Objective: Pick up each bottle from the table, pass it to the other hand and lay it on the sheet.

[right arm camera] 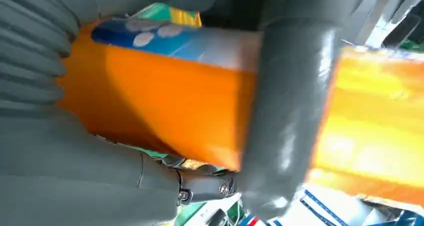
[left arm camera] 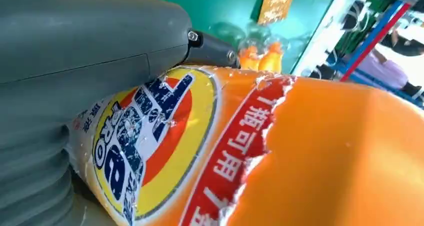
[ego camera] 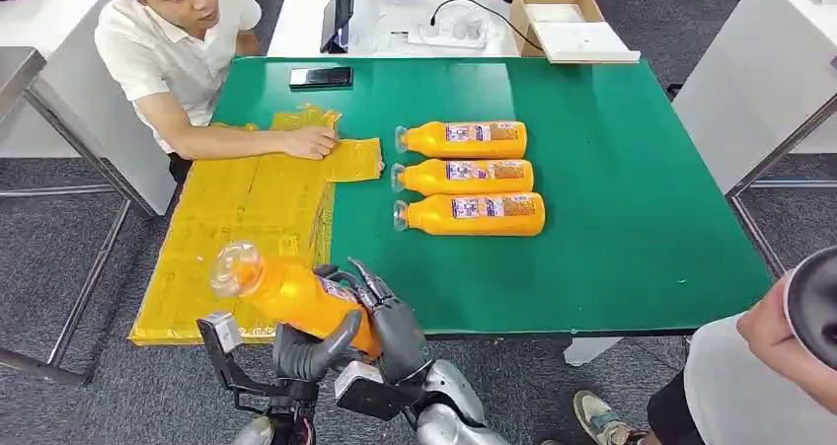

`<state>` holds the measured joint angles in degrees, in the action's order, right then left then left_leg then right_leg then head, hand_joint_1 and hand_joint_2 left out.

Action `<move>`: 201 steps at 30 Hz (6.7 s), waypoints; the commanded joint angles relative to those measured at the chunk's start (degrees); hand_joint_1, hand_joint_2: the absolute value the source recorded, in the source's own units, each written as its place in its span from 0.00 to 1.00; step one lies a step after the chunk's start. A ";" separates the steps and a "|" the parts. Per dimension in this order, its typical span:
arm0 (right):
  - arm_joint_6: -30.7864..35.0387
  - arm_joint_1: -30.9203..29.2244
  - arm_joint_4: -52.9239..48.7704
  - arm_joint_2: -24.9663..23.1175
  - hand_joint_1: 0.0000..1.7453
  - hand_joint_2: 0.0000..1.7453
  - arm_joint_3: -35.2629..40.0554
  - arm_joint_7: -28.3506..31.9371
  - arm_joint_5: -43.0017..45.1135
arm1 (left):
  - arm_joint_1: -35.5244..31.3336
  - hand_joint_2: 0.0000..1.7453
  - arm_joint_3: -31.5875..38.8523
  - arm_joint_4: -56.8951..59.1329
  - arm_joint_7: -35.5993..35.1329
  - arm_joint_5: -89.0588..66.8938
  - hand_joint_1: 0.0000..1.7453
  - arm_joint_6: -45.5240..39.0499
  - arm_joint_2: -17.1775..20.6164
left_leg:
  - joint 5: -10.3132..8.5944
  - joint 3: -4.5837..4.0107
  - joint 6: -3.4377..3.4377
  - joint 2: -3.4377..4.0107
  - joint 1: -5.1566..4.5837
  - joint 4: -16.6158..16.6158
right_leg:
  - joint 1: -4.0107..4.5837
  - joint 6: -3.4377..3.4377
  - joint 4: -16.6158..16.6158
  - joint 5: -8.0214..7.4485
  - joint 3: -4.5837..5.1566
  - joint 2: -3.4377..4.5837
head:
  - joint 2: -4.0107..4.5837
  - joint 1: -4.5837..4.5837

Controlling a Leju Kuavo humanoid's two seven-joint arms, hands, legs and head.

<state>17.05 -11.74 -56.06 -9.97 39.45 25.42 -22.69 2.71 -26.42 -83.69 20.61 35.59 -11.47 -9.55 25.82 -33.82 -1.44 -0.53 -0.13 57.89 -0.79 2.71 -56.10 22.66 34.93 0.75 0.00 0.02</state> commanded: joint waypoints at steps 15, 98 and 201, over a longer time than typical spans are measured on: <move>22.95 9.98 -7.30 1.42 0.00 0.00 -13.77 14.58 -4.80 | -8.52 1.00 16.29 13.27 2.31 -19.42 1.00 -13.28 1.94 | 0.08 0.25 0.09 0.05 0.04 -0.06 | 0.05 -0.11 0.05 0.09 -0.28 -0.07 | 0.02 -0.02; 22.95 12.75 -10.62 3.54 0.00 0.00 -4.40 14.58 4.87 | -11.96 1.00 24.55 0.32 7.78 -20.43 0.00 0.43 -0.67 | -0.03 0.13 0.14 -0.05 0.07 -0.02 | 0.08 -0.12 -0.01 0.08 -0.20 -0.12 | 0.02 -0.02; 5.31 -10.28 23.92 5.95 1.00 1.00 -41.43 5.49 -18.19 | -2.52 1.00 7.95 -0.49 2.81 -26.84 0.00 -12.52 -1.28 | 0.14 1.26 -0.04 0.35 0.00 -0.04 | 0.07 -0.02 0.20 -0.05 -1.21 0.24 | 0.00 0.00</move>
<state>19.61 -27.46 -24.61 1.18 0.33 26.23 -49.85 -1.11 -20.39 -86.34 24.87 8.11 -20.53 -10.32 25.94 -32.60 -1.56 -0.23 -0.18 57.88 -0.79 2.77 -55.96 22.62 33.75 1.00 0.00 0.02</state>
